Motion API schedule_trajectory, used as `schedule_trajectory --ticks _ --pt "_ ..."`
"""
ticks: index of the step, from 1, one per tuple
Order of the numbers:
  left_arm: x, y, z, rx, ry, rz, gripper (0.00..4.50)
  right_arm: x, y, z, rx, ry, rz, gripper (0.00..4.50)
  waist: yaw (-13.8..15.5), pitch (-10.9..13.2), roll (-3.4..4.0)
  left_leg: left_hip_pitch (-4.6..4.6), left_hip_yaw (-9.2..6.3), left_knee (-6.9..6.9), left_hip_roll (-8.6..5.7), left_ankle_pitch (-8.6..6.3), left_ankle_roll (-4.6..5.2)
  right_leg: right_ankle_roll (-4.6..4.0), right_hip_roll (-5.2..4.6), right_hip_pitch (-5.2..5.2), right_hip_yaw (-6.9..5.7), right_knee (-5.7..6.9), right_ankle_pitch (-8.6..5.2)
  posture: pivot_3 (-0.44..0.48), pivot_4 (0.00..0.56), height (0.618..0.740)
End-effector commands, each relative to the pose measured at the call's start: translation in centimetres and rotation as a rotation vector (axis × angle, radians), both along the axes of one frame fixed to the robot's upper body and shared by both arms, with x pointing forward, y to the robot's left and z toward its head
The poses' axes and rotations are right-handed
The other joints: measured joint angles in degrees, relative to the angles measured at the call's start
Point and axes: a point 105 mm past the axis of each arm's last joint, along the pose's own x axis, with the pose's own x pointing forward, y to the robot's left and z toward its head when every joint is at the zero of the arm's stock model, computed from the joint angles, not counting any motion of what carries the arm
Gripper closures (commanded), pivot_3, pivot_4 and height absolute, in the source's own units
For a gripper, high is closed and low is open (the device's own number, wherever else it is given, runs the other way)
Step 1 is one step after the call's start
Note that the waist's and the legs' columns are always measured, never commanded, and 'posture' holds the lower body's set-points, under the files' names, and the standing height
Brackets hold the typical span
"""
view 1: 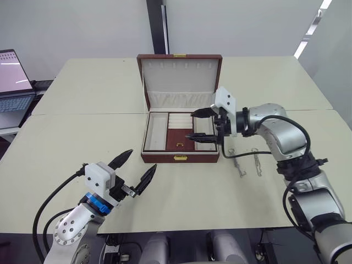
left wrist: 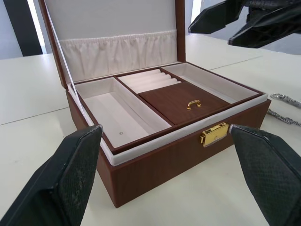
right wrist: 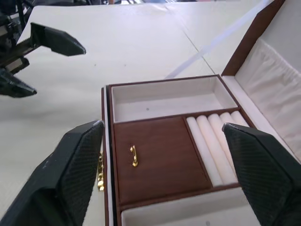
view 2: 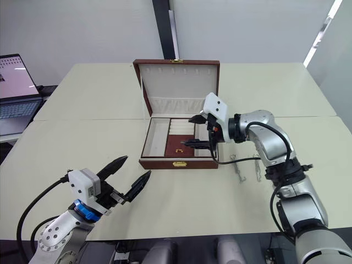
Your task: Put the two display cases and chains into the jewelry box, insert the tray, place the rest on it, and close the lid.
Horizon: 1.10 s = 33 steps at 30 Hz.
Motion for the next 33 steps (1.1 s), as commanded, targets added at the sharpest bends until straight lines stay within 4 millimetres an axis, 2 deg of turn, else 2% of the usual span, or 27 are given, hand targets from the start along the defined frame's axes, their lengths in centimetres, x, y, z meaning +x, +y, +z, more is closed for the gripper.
schedule_trajectory --ticks 1,9,11,12,15,18,22,25,27,29,31,33 --pt "0.1 0.0 0.7 0.004 -0.026 -0.009 0.00 0.6 1.0 0.2 0.024 -0.061 -0.019 1.66 0.02 0.00 0.00 0.00 0.00 0.00 0.00 0.00 0.00 0.00 0.00 0.00 0.00 0.00 0.00 0.000 0.150 0.740" --pt "0.1 -0.2 0.9 0.005 -0.031 -0.008 0.00 1.5 1.5 -4.0 -0.011 -0.023 -0.055 3.95 0.01 0.00 0.00 0.00 0.00 0.00 -0.01 0.00 0.00 0.00 -0.01 -0.01 0.00 0.00 0.00 0.000 0.150 0.740" --pt "0.0 -0.2 0.9 0.006 -0.031 -0.006 0.00 1.6 1.3 -5.1 -0.041 -0.012 -0.057 4.41 0.00 0.00 0.00 0.00 0.01 0.00 -0.01 0.00 0.00 0.00 -0.01 -0.01 0.01 0.00 0.00 0.000 0.150 0.740" --pt "0.0 -0.2 0.9 0.006 -0.031 -0.005 0.00 1.5 1.1 -5.7 -0.061 -0.009 -0.056 4.48 0.00 0.00 0.01 0.00 0.01 0.00 -0.01 0.00 0.00 0.00 -0.01 -0.01 0.01 0.00 0.00 0.000 0.150 0.740" --pt "0.0 -0.3 0.9 0.004 -0.031 -0.005 0.00 1.4 1.0 -6.6 -0.076 0.011 -0.049 4.48 0.00 -0.01 0.01 0.02 0.00 -0.01 0.01 0.00 0.00 0.00 0.01 0.00 0.01 0.00 0.00 0.000 0.150 0.740" --pt "0.1 -0.4 1.1 0.003 -0.034 -0.007 0.00 1.4 1.1 -5.7 -0.023 0.012 -0.051 4.48 0.00 -0.01 0.01 0.03 0.00 0.00 0.00 0.00 0.00 0.00 0.00 0.01 0.01 0.00 0.00 0.000 0.150 0.740" --pt "0.3 -0.6 1.3 0.001 -0.029 -0.017 0.00 0.9 1.0 -1.4 0.189 -0.005 -0.015 4.48 0.01 0.00 0.01 0.02 -0.02 0.00 0.00 0.00 0.00 0.00 0.00 0.01 0.00 0.00 0.00 0.000 0.150 0.740" --pt "0.5 -0.4 1.8 -0.001 -0.023 -0.030 0.00 0.7 -1.0 0.2 0.239 -0.047 -0.027 4.48 0.11 0.00 0.02 -0.02 -0.03 0.00 -0.01 0.00 0.00 0.00 0.00 -0.01 -0.01 0.00 0.00 0.000 0.150 0.740" --pt "0.8 0.1 2.2 -0.008 -0.013 -0.030 0.00 0.5 -2.9 -0.1 0.209 -0.034 -0.046 4.09 0.17 0.00 0.02 -0.02 -0.04 0.00 -0.03 0.00 0.00 0.00 -0.02 0.03 -0.02 -0.02 0.00 0.000 0.150 0.740" --pt "1.5 1.1 2.7 -0.011 0.013 -0.038 0.00 0.2 -6.5 -0.9 0.170 0.004 -0.104 3.73 0.47 -0.01 -0.02 -0.02 -0.05 0.00 -0.04 0.00 0.00 0.00 -0.03 0.04 -0.04 -0.05 0.00 0.000 0.150 0.740" --pt "1.8 1.8 2.9 0.007 0.028 -0.044 0.00 0.0 -8.7 -1.1 0.165 0.028 -0.151 3.18 0.60 0.00 -0.01 -0.08 -0.19 0.01 -0.05 0.00 0.00 -0.01 -0.03 0.06 -0.16 -0.07 0.00 0.000 0.150 0.740" --pt "2.2 3.2 2.9 0.042 0.048 -0.034 0.00 -0.3 -11.8 -1.9 0.146 0.054 -0.230 2.65 0.29 0.01 0.01 -0.06 -0.02 -0.01 -0.06 0.00 0.01 -0.01 -0.03 0.02 -0.02 -0.06 0.00 0.000 0.150 0.740"
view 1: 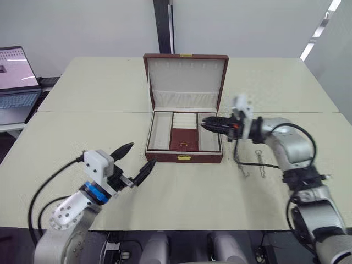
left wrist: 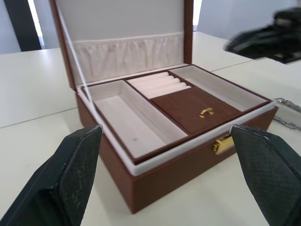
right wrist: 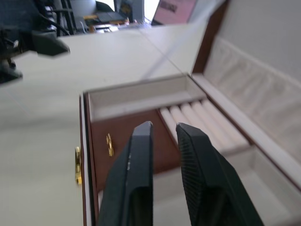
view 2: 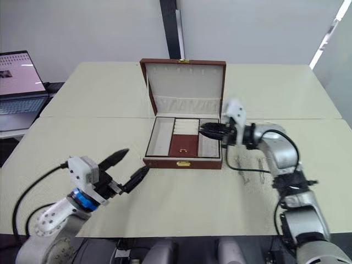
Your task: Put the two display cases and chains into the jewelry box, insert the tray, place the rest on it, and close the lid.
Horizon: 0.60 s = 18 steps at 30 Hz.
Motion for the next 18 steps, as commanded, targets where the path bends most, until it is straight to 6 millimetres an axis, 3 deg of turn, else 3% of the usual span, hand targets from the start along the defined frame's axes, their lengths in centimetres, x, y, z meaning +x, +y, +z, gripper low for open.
schedule_trajectory --ticks 1,9,18 --pt "0.2 1.6 0.6 0.023 0.009 -0.003 0.00 -0.7 -3.1 1.1 0.016 -0.019 -0.054 2.37 -0.39 0.01 0.02 0.00 -0.01 0.00 0.01 0.00 0.00 0.00 0.01 0.00 0.00 0.01 0.00 0.000 0.150 0.740" --pt "-0.2 9.6 -0.5 0.168 0.090 0.133 0.00 -3.6 -11.8 -1.7 -0.076 0.033 -0.300 0.01 -0.73 0.03 0.04 0.09 0.01 -0.06 0.13 0.00 0.01 -0.09 0.16 0.00 0.01 0.07 -0.05 0.000 0.150 0.740" --pt "-0.8 14.8 -1.0 0.248 0.154 0.220 0.00 -5.4 -16.7 -4.2 -0.102 0.067 -0.480 0.01 -0.71 0.03 0.04 0.14 0.05 -0.06 0.10 0.00 0.01 -0.08 0.12 0.05 0.03 0.06 -0.06 0.000 0.150 0.740"
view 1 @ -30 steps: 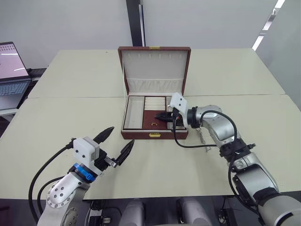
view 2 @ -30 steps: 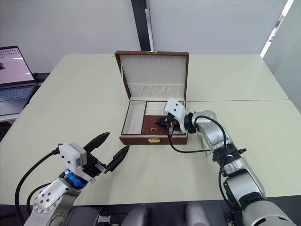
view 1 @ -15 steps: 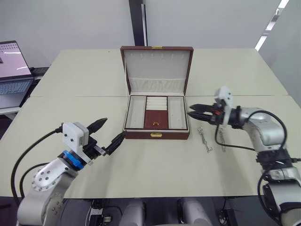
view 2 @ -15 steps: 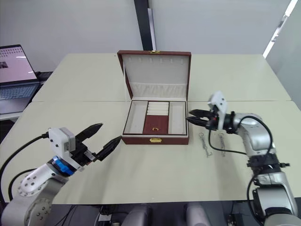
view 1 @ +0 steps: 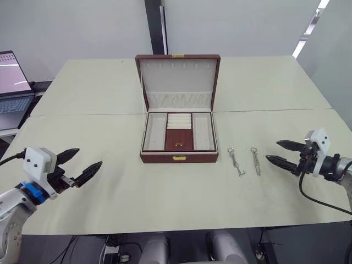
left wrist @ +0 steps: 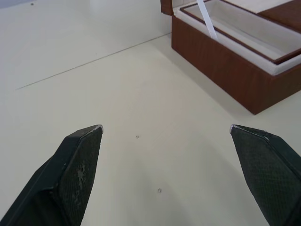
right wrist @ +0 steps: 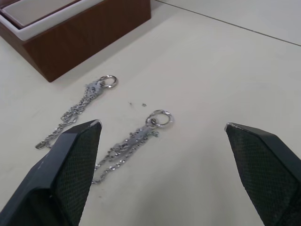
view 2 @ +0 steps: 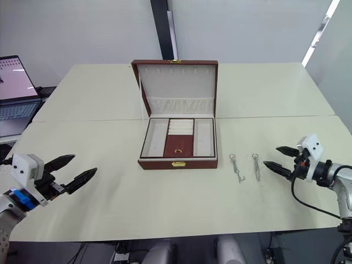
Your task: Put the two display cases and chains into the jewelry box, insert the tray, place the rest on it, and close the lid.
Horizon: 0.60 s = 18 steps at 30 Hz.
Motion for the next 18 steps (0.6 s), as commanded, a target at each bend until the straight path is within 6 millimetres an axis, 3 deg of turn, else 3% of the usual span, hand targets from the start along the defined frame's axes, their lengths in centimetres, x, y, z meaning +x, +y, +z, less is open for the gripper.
schedule_trajectory --ticks 1,8,18 --pt "-0.3 2.1 1.1 0.051 -0.032 0.039 0.00 -0.4 -1.5 0.3 -0.024 -0.036 -0.047 0.01 -0.03 0.00 0.00 0.00 0.01 -0.01 0.01 0.00 0.00 0.00 0.00 0.00 0.00 -0.02 0.00 0.000 0.150 0.740" --pt "-0.6 3.3 0.6 0.054 -0.020 0.070 0.00 -0.7 -2.7 -0.8 -0.043 -0.028 -0.087 0.01 -0.06 0.00 0.00 0.01 0.01 0.01 0.02 0.00 0.00 0.00 -0.01 0.01 0.02 -0.01 0.00 0.000 0.150 0.740" --pt "-0.9 3.5 0.2 0.056 -0.016 0.083 0.00 -0.3 -2.8 -0.9 -0.052 -0.028 -0.088 0.01 -0.03 0.00 0.00 0.01 0.00 0.00 0.01 0.00 0.00 0.00 -0.02 0.01 0.01 0.00 0.00 0.000 0.150 0.740"
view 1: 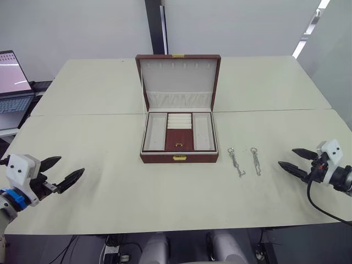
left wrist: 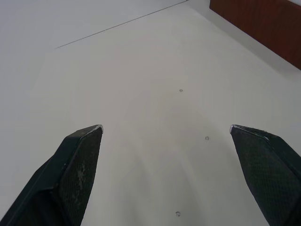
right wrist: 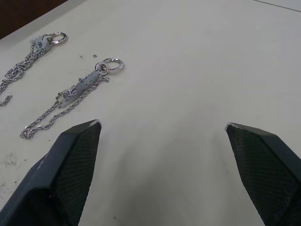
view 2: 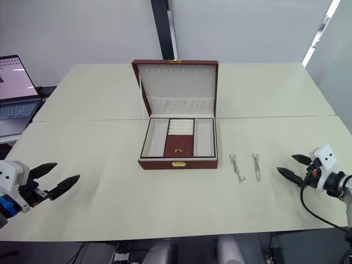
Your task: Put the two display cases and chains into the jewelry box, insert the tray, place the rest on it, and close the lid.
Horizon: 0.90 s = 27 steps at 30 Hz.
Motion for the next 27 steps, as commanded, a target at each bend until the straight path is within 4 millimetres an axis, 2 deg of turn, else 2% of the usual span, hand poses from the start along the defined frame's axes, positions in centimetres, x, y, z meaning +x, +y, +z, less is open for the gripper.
schedule_trajectory --ticks 1,9,13,20,23,27 --pt "-0.2 0.4 1.2 0.023 -0.045 0.010 0.00 0.2 -0.3 1.1 -0.018 -0.041 0.002 0.01 0.00 0.00 0.00 0.00 0.00 0.00 0.00 0.00 0.00 0.00 0.00 0.00 0.00 0.00 0.00 0.000 0.150 0.740" --pt "-0.1 0.2 1.3 0.015 -0.062 0.012 0.00 0.2 -0.2 1.1 -0.015 -0.041 -0.002 0.01 -0.01 0.00 0.00 0.01 0.01 0.00 0.00 0.00 0.00 0.00 0.00 0.00 0.01 0.01 0.00 0.000 0.150 0.740" --pt "0.1 -0.9 1.8 0.014 -0.085 -0.024 0.00 0.2 0.0 1.5 0.011 -0.058 -0.017 0.01 0.00 0.00 0.00 0.01 0.00 0.01 0.00 0.00 0.00 0.00 0.00 0.00 0.00 0.02 0.00 0.000 0.150 0.740" --pt "0.9 -6.5 2.5 -0.005 -0.100 -0.246 0.00 0.4 1.8 2.7 0.076 -0.128 -0.059 0.01 0.12 -0.01 0.01 0.00 -0.01 0.02 0.00 0.00 0.00 0.01 -0.02 0.02 0.01 0.02 0.00 0.000 0.150 0.740" --pt "1.0 -10.4 2.7 -0.023 -0.106 -0.388 0.00 0.8 3.0 3.1 0.107 -0.161 -0.101 0.01 0.17 0.00 0.01 0.00 0.00 0.02 -0.01 0.00 0.00 0.01 -0.02 0.02 0.01 0.02 0.01 0.000 0.150 0.740" --pt "1.3 -15.6 3.3 -0.046 -0.132 -0.591 0.00 0.7 5.3 2.5 0.116 -0.163 -0.153 0.01 0.44 -0.01 0.00 -0.02 -0.04 0.04 -0.01 0.01 -0.01 0.01 -0.01 0.02 -0.02 0.04 0.01 0.000 0.150 0.740"
